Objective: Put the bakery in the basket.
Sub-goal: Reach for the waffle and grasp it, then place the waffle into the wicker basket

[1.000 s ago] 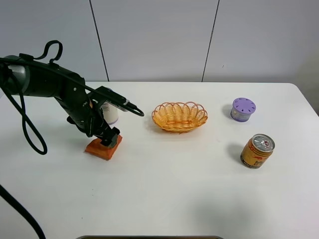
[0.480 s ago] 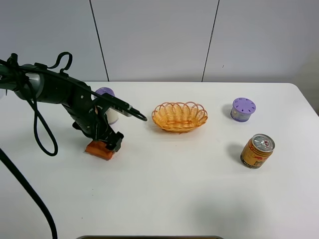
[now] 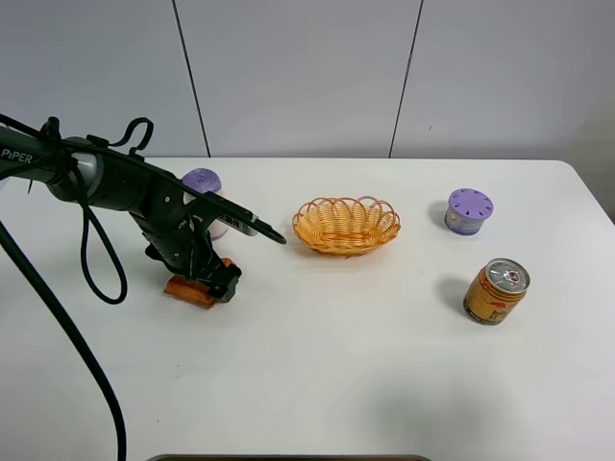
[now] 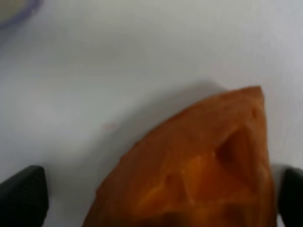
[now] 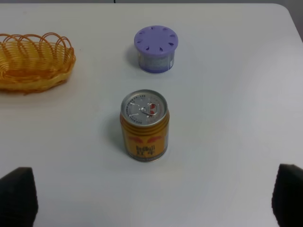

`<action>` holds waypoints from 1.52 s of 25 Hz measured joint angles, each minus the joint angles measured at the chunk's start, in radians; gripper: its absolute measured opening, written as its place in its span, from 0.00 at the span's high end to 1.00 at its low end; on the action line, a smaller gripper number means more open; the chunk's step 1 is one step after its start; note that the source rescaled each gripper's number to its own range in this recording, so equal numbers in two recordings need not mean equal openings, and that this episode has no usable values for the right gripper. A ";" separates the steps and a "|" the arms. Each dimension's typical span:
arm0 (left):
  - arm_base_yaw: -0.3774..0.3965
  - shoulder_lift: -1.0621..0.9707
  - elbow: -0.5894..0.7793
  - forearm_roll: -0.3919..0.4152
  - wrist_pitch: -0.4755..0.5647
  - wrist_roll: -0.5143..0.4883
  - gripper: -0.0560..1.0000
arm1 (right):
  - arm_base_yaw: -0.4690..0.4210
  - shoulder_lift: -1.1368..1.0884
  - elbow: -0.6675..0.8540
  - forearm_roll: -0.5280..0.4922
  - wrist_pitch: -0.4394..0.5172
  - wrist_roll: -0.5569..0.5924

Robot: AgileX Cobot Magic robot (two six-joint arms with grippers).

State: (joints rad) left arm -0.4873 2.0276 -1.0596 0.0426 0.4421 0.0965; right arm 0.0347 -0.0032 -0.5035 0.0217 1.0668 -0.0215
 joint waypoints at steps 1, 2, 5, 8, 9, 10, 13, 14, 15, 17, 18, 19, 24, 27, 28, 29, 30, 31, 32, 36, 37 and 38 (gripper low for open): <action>0.000 0.000 0.000 -0.002 -0.002 0.000 0.00 | 0.000 0.000 0.000 0.000 0.000 0.000; 0.000 0.002 -0.002 -0.004 -0.004 0.000 0.00 | 0.000 0.000 0.000 0.000 0.000 0.000; 0.000 0.006 -0.007 -0.009 -0.008 0.000 0.00 | 0.000 0.000 0.000 0.000 0.000 0.000; 0.000 0.006 -0.007 -0.010 -0.016 0.000 0.00 | 0.000 0.000 0.000 0.000 0.000 0.000; 0.000 0.006 -0.007 -0.010 -0.017 0.000 0.00 | 0.000 0.000 0.000 0.000 0.000 0.000; 0.000 0.006 -0.007 -0.010 -0.017 0.000 0.04 | 0.000 0.000 0.000 0.000 0.000 0.000; 0.000 0.006 -0.007 -0.013 -0.020 -0.001 0.53 | 0.000 0.000 0.000 0.000 0.000 0.000; -0.001 0.006 -0.007 -0.014 -0.019 -0.001 0.84 | 0.000 0.000 0.000 0.000 0.000 0.000; -0.001 0.007 -0.007 -0.013 -0.019 -0.001 0.95 | 0.000 0.000 0.000 0.000 0.000 0.000; -0.001 0.007 -0.007 -0.012 -0.016 -0.001 0.90 | 0.000 0.000 0.000 0.000 0.000 0.000; -0.001 0.007 -0.007 -0.011 -0.014 -0.001 0.89 | 0.000 0.000 0.000 0.000 0.000 0.000; -0.001 0.007 -0.007 -0.011 -0.012 -0.004 0.89 | 0.000 0.000 0.000 0.000 0.000 0.000; -0.001 0.007 -0.007 -0.011 -0.011 -0.004 0.89 | 0.000 0.000 0.000 0.000 0.000 0.000; -0.001 0.007 -0.007 -0.011 -0.011 -0.004 0.89 | 0.000 0.000 0.000 0.000 0.000 0.000; -0.001 0.007 -0.007 -0.011 -0.010 -0.004 0.89 | 0.000 0.000 0.000 0.000 0.000 0.000; -0.001 0.007 -0.007 -0.011 -0.010 -0.004 0.89 | 0.000 0.000 0.000 0.000 0.000 0.000; -0.001 0.007 -0.007 -0.011 -0.010 -0.004 0.89 | 0.000 0.000 0.000 0.000 0.000 0.000; -0.001 0.008 -0.009 -0.011 -0.008 -0.004 0.89 | 0.000 0.000 0.000 0.000 0.000 0.000; -0.001 0.008 -0.009 -0.011 -0.008 -0.004 0.89 | 0.000 0.000 0.000 0.000 0.000 0.000; -0.001 0.008 -0.009 -0.011 -0.007 -0.004 0.89 | 0.000 0.000 0.000 0.000 0.000 0.000; -0.001 0.008 -0.009 -0.011 -0.007 -0.004 0.89 | 0.000 0.000 0.000 0.000 0.000 0.000; -0.001 0.008 -0.009 -0.011 -0.007 -0.004 0.89 | 0.000 0.000 0.000 0.000 0.000 0.000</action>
State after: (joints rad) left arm -0.4885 2.0359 -1.0681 0.0319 0.4348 0.0929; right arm 0.0347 -0.0032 -0.5035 0.0217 1.0668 -0.0215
